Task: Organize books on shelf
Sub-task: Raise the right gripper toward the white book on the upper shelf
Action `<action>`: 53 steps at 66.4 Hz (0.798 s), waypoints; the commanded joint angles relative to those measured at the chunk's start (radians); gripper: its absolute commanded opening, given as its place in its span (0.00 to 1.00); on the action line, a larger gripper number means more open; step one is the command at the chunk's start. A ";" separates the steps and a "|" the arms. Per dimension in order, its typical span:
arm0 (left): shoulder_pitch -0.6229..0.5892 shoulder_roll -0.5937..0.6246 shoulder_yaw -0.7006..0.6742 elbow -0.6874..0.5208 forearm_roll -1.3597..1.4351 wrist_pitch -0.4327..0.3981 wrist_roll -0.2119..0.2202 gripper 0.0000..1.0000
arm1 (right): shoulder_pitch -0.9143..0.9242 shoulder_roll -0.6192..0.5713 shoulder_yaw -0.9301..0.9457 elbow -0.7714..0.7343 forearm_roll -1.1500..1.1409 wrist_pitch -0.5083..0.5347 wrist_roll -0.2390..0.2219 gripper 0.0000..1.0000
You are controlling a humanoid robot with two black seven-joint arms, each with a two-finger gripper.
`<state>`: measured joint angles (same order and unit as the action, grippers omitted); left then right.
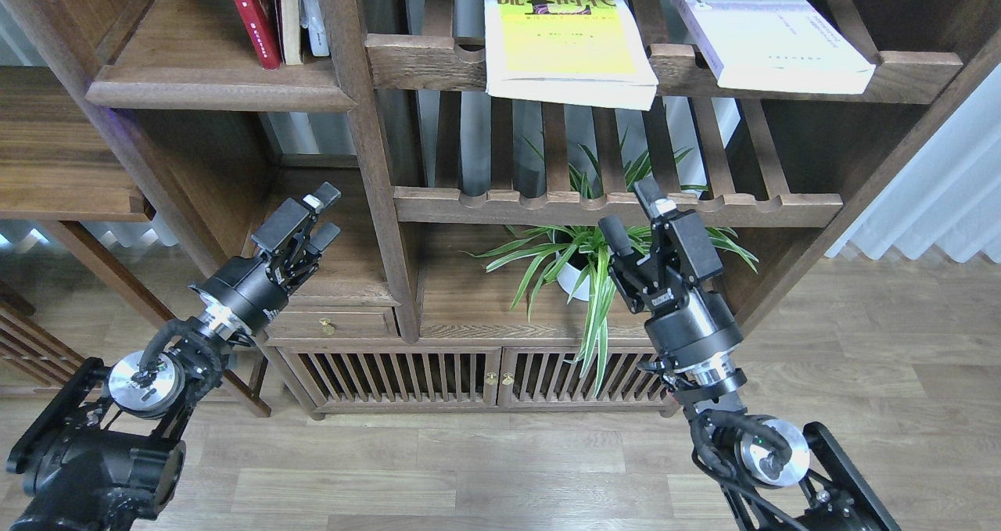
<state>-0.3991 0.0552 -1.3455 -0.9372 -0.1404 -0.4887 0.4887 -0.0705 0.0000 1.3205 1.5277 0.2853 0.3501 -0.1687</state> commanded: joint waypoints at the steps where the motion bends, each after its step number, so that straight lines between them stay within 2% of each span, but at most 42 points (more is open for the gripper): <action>1: 0.002 -0.002 -0.001 -0.002 -0.001 0.000 0.000 1.00 | -0.009 0.000 -0.003 -0.003 0.000 0.004 0.000 0.99; 25: -0.007 -0.002 0.017 0.018 0.002 0.000 0.000 1.00 | 0.011 0.000 -0.004 -0.011 0.000 -0.005 -0.002 0.99; 34: -0.009 0.009 0.006 0.020 0.002 0.000 0.000 1.00 | 0.055 -0.003 0.022 -0.011 0.003 -0.078 0.000 0.99; 53: -0.020 0.037 0.000 0.035 0.001 0.000 0.000 1.00 | 0.146 -0.009 0.049 -0.011 0.008 -0.141 0.000 0.99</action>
<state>-0.4131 0.0898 -1.3430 -0.9034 -0.1384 -0.4887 0.4887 0.0503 -0.0045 1.3644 1.5185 0.2925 0.2307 -0.1689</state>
